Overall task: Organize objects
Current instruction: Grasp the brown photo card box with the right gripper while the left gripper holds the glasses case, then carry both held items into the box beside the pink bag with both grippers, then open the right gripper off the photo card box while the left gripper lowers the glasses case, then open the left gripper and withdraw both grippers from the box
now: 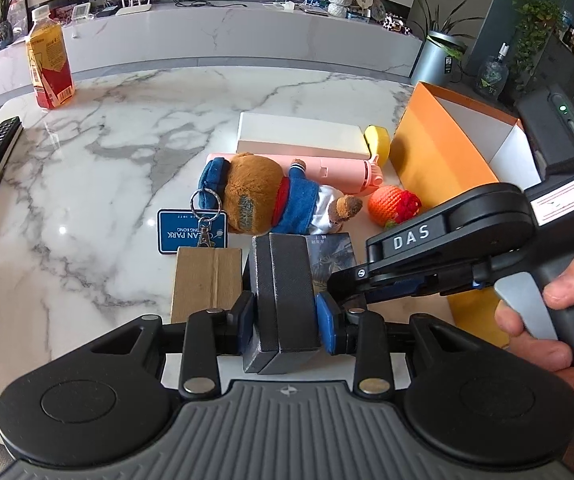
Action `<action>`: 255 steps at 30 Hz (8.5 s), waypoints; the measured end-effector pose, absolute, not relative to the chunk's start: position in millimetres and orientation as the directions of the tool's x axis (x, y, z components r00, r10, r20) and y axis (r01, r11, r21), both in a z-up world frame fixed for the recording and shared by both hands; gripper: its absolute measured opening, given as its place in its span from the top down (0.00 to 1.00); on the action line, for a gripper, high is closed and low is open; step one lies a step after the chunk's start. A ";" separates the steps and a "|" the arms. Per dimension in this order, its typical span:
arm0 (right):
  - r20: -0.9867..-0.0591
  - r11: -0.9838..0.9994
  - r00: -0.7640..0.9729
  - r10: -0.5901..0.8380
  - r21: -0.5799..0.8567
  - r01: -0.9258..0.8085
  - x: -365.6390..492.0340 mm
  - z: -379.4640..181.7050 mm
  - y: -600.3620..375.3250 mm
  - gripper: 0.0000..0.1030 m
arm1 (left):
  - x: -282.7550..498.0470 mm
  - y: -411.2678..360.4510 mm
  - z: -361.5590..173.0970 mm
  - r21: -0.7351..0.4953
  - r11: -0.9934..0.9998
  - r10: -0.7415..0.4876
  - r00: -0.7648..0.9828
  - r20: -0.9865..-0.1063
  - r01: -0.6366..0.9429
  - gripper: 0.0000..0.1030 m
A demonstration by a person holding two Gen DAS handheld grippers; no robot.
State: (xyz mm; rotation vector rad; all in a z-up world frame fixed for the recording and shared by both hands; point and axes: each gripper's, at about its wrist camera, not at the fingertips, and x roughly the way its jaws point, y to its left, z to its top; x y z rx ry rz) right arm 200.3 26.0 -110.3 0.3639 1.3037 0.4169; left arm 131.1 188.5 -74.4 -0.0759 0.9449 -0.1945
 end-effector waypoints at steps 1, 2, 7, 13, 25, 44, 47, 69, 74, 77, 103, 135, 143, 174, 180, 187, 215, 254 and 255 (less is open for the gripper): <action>-0.838 0.864 0.211 0.504 0.495 -0.097 199.8 -106.2 25.3 0.72 | 130.6 189.0 -74.3 -0.150 0.980 -0.196 0.571 -0.797 0.127 0.63; -0.832 0.859 0.214 0.512 0.501 -0.109 199.0 -101.4 25.9 0.72 | 130.5 189.8 -74.2 -0.151 0.981 -0.193 0.572 -0.797 0.121 0.63; -0.765 0.784 0.177 0.620 0.593 -0.183 194.5 -78.4 34.0 1.00 | 131.3 196.8 -74.7 -0.205 0.974 -0.223 0.556 -0.800 0.096 0.62; -0.778 0.789 0.158 0.608 0.570 -0.230 186.7 -80.7 53.5 1.00 | 126.2 213.2 -75.0 -0.249 0.968 -0.217 0.572 -0.791 0.024 0.62; -0.855 0.872 0.253 0.454 0.368 -0.323 192.2 -71.0 70.6 0.64 | 127.3 204.2 -71.2 -0.140 0.989 -0.137 0.563 -0.815 0.038 0.60; -0.859 0.871 0.250 0.447 0.354 -0.341 191.5 -77.7 70.1 0.76 | 132.5 201.2 -67.9 -0.115 0.993 -0.097 0.555 -0.826 0.003 0.61; -0.842 0.859 0.266 0.470 0.367 -0.356 183.9 -64.7 62.7 0.76 | 124.2 198.8 -51.7 -0.118 0.993 -0.089 0.586 -0.805 -0.011 0.61; -0.735 0.879 0.485 0.474 0.428 -0.209 146.9 42.2 -176.1 0.76 | 124.0 37.7 32.9 -0.337 0.908 -0.411 0.680 -0.607 0.248 0.61; -0.797 0.886 0.391 0.461 0.439 -0.150 164.7 -8.7 -193.9 0.76 | 146.5 -1.1 -2.1 -0.291 0.924 -0.383 0.609 -0.695 0.249 0.61; -0.817 0.886 0.347 0.461 0.445 -0.130 174.7 -33.9 -197.8 0.76 | 149.2 -11.0 -21.4 -0.243 0.939 -0.341 0.574 -0.745 0.242 0.61; -0.894 0.939 0.286 0.344 0.332 -0.091 199.3 -71.8 -205.6 0.77 | 162.7 -36.0 -57.1 -0.208 0.945 -0.308 0.476 -0.824 0.253 0.61; -0.802 0.944 0.501 0.326 0.303 -0.128 189.1 -7.4 -246.6 0.72 | 178.5 -73.5 -77.4 -0.148 0.936 -0.228 0.229 -0.946 0.319 0.56; -0.834 0.966 0.492 0.251 0.251 -0.067 198.2 -23.4 -283.4 0.55 | 185.2 -73.9 -82.0 -0.191 0.943 -0.251 0.205 -0.946 0.274 0.55; -0.831 0.917 0.415 0.371 0.397 -0.024 192.4 -46.0 -284.5 0.75 | 184.5 -59.0 -100.3 -0.443 0.880 -0.471 0.200 -0.859 0.170 0.37; -0.831 0.919 0.417 0.369 0.394 -0.027 192.1 -45.4 -283.3 0.72 | 177.1 -59.8 -88.9 -0.353 0.904 -0.405 0.220 -0.887 0.240 0.38; -0.831 0.919 0.417 0.369 0.395 -0.027 192.0 -45.2 -283.3 0.72 | 176.5 -61.2 -82.4 -0.334 0.903 -0.400 0.243 -0.884 0.270 0.58; -0.826 0.954 0.487 0.285 0.295 -0.059 182.2 -31.3 -278.0 0.61 | 163.5 -87.2 -74.0 -0.174 0.922 -0.300 0.354 -0.886 0.346 0.37; -0.648 0.834 0.555 0.521 0.250 -0.492 122.7 22.3 -106.2 0.43 | 116.0 72.2 18.4 -0.019 0.991 -0.107 0.713 -0.693 0.130 0.38; -0.653 0.825 0.540 0.532 0.254 -0.505 123.9 20.1 -96.5 0.41 | 115.3 79.8 17.3 -0.011 0.993 -0.093 0.714 -0.693 0.118 0.38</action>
